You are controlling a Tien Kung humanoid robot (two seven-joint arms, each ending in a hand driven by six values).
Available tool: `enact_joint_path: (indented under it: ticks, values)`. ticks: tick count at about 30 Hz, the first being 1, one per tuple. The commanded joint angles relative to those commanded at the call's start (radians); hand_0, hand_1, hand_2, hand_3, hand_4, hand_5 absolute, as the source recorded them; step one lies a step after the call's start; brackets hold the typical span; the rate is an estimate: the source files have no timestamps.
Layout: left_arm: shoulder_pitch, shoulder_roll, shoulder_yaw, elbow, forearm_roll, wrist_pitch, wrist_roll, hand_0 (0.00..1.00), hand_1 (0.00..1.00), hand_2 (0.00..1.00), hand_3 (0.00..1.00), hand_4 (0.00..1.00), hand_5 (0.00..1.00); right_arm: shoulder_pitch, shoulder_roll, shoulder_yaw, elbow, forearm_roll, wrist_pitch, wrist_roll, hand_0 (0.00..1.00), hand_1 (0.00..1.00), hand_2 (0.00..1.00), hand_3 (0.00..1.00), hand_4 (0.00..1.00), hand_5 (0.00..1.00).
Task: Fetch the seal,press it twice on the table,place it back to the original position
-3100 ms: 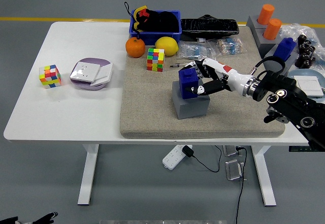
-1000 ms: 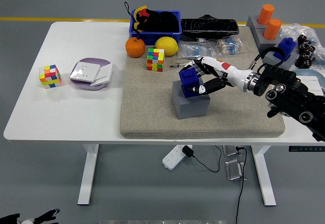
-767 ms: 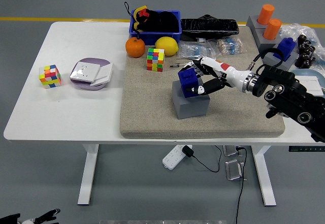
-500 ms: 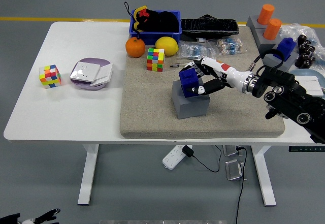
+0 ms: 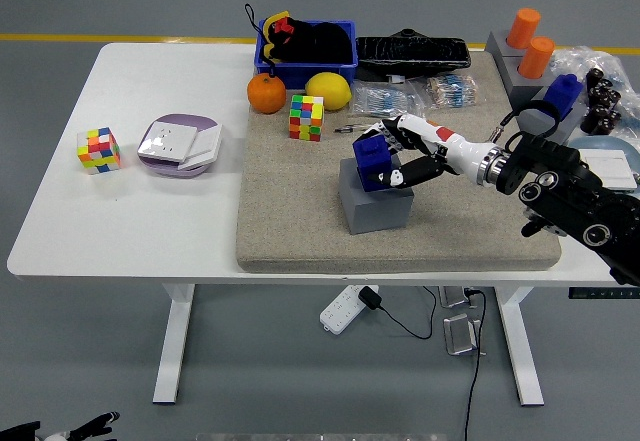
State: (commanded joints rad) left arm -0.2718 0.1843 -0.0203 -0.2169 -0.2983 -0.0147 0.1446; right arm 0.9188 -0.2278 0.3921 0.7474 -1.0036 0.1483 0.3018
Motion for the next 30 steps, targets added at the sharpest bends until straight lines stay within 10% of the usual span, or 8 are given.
enact_joint_path:
  ticks: [30]
  values:
    - [0.004, 0.003, 0.004, -0.001, -0.002, 0.0, 0.001, 0.818, 0.808, 0.777, 0.817, 0.71, 0.43, -0.003, 0.004, 0.009, -0.006, -0.012, -0.009, 0.01, 0.731, 0.65, 0.64, 0.617, 0.782, 0.002]
